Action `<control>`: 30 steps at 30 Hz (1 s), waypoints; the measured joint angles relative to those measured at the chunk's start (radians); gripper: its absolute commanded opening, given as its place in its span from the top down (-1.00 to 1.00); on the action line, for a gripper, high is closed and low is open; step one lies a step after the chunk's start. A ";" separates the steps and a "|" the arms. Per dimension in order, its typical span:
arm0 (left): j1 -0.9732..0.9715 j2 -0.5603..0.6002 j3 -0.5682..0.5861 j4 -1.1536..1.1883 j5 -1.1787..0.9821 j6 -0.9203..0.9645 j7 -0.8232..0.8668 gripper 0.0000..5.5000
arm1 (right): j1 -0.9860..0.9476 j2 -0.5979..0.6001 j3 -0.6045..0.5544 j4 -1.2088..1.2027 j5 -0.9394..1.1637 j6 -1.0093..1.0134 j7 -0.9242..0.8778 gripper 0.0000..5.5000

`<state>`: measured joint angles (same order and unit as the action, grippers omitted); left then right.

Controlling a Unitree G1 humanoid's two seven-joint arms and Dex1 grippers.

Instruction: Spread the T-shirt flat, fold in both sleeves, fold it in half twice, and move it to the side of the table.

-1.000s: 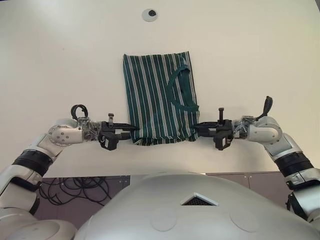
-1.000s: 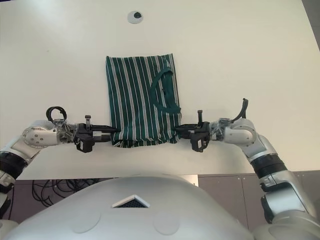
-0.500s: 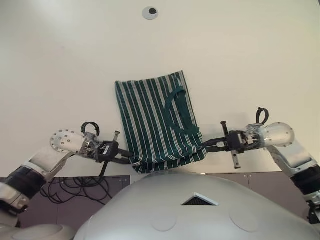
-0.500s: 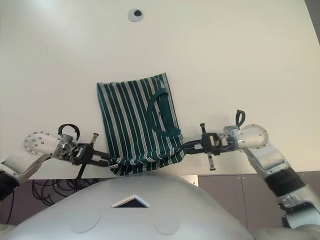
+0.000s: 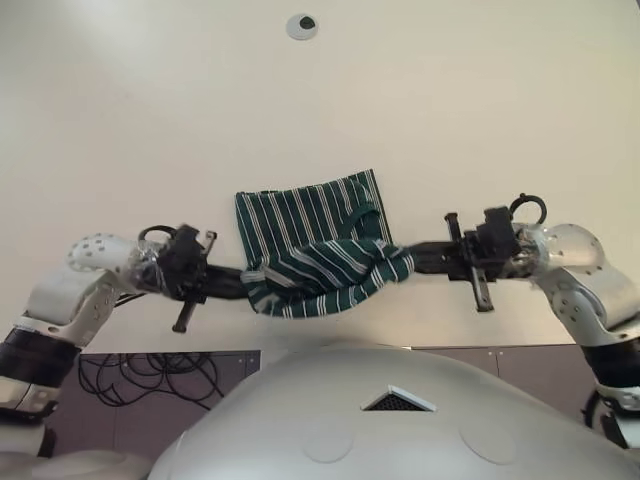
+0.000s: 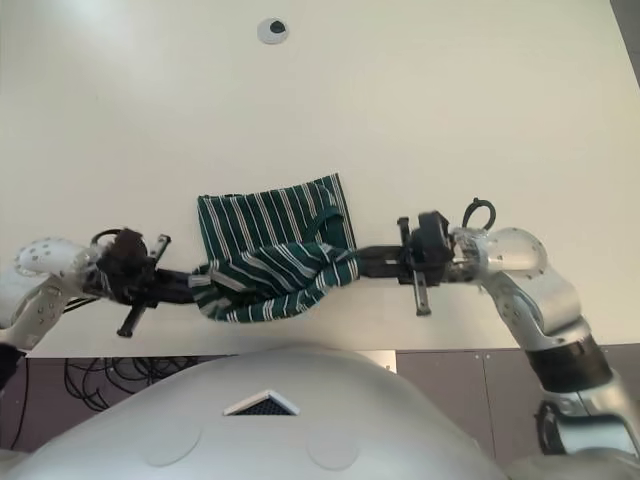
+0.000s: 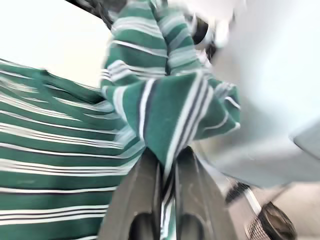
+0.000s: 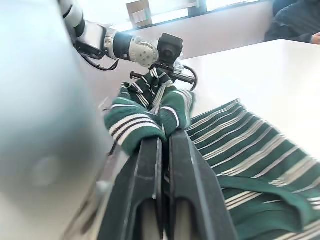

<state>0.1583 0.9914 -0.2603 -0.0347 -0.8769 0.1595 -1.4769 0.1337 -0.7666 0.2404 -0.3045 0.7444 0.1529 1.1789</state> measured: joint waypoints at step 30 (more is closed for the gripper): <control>-0.329 -0.341 0.325 0.662 0.301 0.192 0.213 0.09 | -0.344 0.458 -0.165 0.546 -0.274 0.103 -0.366 0.09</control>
<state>-0.1711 0.6502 0.0649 0.6271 -0.5757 0.3511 -1.2639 -0.2103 -0.3086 0.0756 0.2414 0.4708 0.2562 0.8129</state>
